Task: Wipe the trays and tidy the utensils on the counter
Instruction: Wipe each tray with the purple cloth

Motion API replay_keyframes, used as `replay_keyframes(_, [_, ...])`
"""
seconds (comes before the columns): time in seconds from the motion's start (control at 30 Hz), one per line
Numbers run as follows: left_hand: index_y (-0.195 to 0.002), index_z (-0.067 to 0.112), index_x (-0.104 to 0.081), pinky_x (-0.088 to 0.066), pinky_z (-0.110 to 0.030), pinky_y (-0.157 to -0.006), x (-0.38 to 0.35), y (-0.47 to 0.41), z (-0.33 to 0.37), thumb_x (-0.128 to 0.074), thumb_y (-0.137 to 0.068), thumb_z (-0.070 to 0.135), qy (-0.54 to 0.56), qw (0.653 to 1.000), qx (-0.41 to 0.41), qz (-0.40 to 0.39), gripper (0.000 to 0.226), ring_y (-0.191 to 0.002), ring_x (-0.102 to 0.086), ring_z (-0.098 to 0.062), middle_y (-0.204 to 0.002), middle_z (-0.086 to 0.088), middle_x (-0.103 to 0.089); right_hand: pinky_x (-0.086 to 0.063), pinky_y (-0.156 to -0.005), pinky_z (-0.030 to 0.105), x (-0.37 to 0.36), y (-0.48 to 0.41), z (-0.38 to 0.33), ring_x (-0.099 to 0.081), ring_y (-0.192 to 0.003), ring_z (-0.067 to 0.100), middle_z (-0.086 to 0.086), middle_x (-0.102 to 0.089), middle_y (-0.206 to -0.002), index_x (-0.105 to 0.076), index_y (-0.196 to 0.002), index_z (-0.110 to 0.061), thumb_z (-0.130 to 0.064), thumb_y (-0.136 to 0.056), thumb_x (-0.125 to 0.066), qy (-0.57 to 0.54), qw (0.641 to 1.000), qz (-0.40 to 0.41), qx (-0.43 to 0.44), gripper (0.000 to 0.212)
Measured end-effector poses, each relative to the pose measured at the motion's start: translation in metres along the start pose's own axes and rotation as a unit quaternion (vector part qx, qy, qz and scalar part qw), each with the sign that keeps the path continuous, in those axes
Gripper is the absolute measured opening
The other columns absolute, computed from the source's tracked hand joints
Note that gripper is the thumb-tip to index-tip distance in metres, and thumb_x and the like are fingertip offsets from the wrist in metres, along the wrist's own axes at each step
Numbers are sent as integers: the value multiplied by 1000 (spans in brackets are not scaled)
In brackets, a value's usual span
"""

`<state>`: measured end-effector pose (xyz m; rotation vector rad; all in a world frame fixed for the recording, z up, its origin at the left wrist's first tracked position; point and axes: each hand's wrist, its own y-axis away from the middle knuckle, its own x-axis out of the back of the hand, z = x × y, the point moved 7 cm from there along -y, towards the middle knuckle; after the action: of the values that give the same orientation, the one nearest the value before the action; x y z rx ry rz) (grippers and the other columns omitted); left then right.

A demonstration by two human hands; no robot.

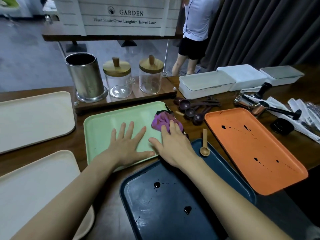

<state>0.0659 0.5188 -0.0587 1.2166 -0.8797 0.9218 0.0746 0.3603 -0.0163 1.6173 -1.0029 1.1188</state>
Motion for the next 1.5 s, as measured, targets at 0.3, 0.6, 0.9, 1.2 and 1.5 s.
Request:
replay_keyframes(0.3, [-158, 46, 18, 14, -56, -123, -3, -1, -2, -23, -70, 97, 0, 1000, -5, -4, 110, -152, 30, -33, -167, -7, 29, -37, -105, 45, 19, -76, -2, -32, -143, 24, 5, -37, -153, -45, -138, -18, -67, -97, -38, -66, 992, 77, 70, 64])
replay_keyframes(0.6, [-157, 47, 20, 14, -56, -123, -4, -4, -3, 8, -35, 106, 4, 1000, -21, -13, 136, -151, 32, -32, -165, -6, 32, -44, -68, 36, 34, -99, -16, -49, -82, 12, -9, -50, -91, -45, -82, -19, -56, -87, -59, -198, 961, 141, 134, 39])
replay_keyframes(0.9, [-164, 32, -7, 2, -52, -127, 13, 16, -8, 20, -38, 105, -31, 996, -8, 83, 148, -158, 5, -30, -172, -10, 3, -39, -70, 37, 24, -93, -40, -55, -94, 21, -6, -56, -104, -48, -99, -23, -48, -94, -59, -139, 963, 133, 190, 28])
replay_keyframes(1.2, [-163, 11, -4, 0, -47, -126, 16, 99, -100, -26, -47, 108, 17, 988, 123, 88, 153, -158, -3, -24, -172, -9, -4, -44, -82, 36, 24, -98, -51, -56, -116, 28, 4, -59, -129, -57, -126, -17, -37, -93, -58, -90, 970, 194, 115, 38])
replay_keyframes(1.5, [-163, 26, -2, 10, -47, -125, 11, 103, -110, -44, -43, 105, 84, 989, 70, 104, 150, -158, -7, -18, -172, -3, -13, -45, -82, 38, -8, -85, -169, -51, -123, 23, -2, -59, -129, -62, -125, -24, -44, -100, -47, -9, 956, 158, 246, 36])
